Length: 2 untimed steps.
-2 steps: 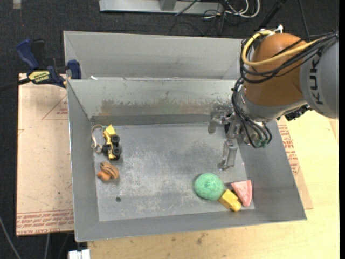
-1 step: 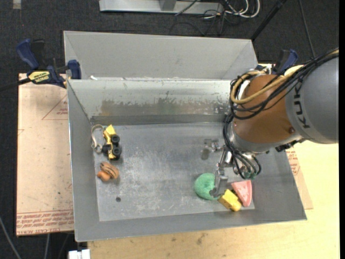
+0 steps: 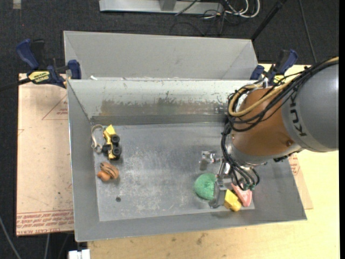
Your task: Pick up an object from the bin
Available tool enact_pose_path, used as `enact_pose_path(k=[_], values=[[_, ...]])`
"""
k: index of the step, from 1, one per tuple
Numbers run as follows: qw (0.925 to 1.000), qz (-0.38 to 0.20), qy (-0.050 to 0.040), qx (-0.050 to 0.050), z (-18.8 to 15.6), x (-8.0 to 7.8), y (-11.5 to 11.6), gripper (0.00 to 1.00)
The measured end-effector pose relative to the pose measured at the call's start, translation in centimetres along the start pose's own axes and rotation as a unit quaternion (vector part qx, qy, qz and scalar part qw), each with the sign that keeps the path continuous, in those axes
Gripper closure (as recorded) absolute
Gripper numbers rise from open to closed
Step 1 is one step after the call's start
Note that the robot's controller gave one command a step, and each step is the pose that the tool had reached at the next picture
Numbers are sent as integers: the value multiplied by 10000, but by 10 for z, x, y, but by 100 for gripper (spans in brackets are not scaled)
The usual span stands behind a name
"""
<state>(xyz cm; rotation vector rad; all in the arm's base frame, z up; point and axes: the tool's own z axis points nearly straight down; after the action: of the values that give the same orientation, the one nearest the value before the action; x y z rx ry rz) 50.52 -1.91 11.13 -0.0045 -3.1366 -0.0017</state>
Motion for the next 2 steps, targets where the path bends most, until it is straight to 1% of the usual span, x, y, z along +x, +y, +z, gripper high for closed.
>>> enact_pose_path(k=[1, 2], values=[[9951, 989, -34, -3, -8, -3, -18, 0], [9926, 1215, -17, -1, 44, 11, -13, 0]])
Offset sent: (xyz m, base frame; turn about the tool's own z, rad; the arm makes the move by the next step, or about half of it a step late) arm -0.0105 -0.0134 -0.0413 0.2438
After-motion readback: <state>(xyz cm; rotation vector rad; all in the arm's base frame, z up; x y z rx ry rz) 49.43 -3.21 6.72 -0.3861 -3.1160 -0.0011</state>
